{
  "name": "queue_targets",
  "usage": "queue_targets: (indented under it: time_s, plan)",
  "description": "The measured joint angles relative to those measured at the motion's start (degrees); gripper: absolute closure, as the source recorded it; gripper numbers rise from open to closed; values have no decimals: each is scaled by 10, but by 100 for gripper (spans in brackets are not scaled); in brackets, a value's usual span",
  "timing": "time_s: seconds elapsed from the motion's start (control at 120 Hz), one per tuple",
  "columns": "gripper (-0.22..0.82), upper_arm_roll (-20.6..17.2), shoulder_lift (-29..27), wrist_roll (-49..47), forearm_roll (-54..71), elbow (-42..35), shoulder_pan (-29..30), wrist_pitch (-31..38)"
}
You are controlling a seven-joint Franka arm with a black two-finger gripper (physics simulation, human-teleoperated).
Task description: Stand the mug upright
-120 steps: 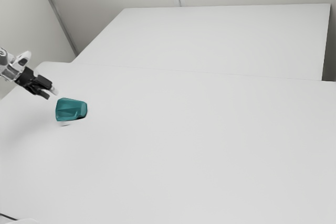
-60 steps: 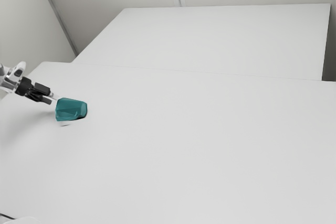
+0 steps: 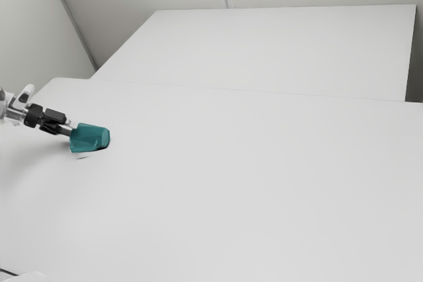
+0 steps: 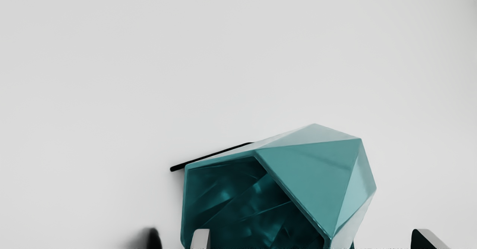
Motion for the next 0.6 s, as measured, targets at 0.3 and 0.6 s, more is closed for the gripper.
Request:
queue_targets:
  time_s: [0.3, 0.6]
  plan:
    - [25, -4, 8, 1, -9, 0, 0, -18]
    - [54, -10, 11, 4, -25, -2, 0, -24]
